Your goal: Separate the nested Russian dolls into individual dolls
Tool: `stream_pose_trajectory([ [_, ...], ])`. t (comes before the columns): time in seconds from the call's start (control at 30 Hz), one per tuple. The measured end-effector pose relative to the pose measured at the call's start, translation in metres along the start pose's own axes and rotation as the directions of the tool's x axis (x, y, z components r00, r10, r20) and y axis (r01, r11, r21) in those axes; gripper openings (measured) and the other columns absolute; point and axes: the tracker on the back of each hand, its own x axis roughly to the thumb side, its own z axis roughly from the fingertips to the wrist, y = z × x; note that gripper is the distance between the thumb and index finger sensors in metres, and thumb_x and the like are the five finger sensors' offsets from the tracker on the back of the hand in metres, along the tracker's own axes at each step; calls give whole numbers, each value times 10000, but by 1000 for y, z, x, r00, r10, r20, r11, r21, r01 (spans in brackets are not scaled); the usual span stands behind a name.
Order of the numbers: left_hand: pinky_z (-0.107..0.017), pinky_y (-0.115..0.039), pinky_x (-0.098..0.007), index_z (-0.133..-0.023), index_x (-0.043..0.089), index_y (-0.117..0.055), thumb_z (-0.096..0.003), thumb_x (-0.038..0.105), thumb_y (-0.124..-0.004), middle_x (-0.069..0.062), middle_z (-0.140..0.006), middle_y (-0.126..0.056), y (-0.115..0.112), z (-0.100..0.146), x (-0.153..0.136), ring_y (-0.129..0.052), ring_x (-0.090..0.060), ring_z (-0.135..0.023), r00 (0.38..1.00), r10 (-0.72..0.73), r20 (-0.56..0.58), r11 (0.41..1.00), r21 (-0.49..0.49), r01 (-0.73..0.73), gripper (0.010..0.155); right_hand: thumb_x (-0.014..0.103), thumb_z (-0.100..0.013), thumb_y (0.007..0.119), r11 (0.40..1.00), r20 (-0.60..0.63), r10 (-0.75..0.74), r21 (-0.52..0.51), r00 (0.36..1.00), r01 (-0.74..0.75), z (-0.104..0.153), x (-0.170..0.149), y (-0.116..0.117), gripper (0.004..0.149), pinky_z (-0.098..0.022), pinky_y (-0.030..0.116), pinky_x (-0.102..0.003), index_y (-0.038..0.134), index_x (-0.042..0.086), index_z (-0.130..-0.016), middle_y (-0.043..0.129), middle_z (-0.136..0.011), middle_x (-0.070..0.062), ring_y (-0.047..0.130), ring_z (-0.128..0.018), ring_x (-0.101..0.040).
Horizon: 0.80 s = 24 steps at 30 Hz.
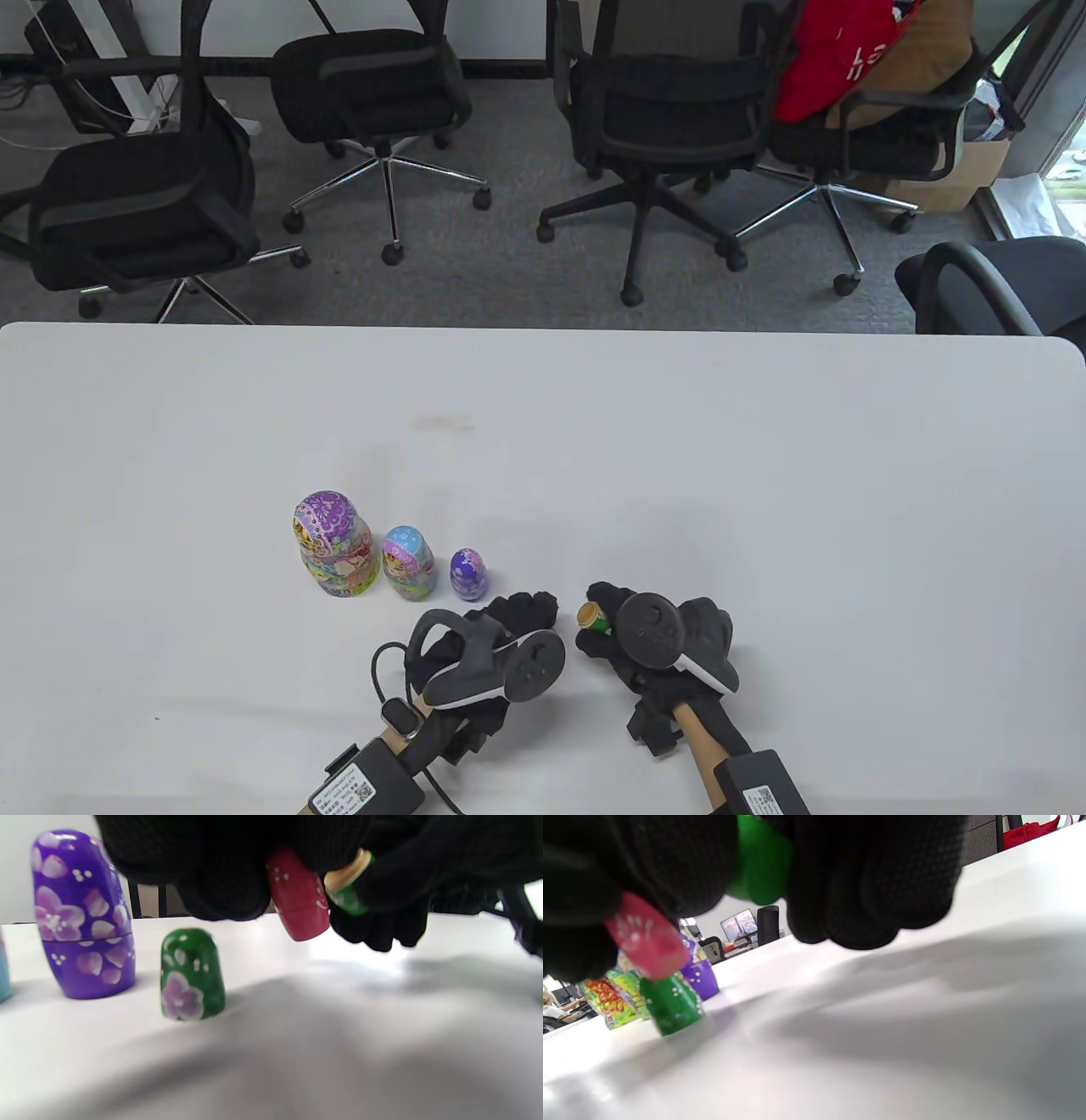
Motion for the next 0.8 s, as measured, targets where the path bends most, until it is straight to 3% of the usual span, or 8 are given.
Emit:
stream_pose_trajectory([
  [0.47, -364, -915, -269, -1014, 152, -768, -556, 358, -732, -90, -882, -937, -24, -1, 16, -994, -166, -590, 984, -174, 39, 984, -32, 176, 503, 413, -405, 838, 1000, 5, -7, -1, 1000, 7, 0, 1, 1, 658, -442, 861, -368, 716, 58, -945, 901, -797, -138, 928, -612, -308],
  [0.8, -370, -909, -282, -1034, 152, -752, -554, 380, -729, -96, -905, -925, -3, 0, -1, -989, -181, -597, 1000, -18, -24, 999, 26, 18, 532, 414, -406, 836, 1000, 6, -6, -3, 1000, 6, 0, 1, 1, 657, -445, 860, -369, 717, 58, -946, 901, -798, -139, 927, -614, -308],
])
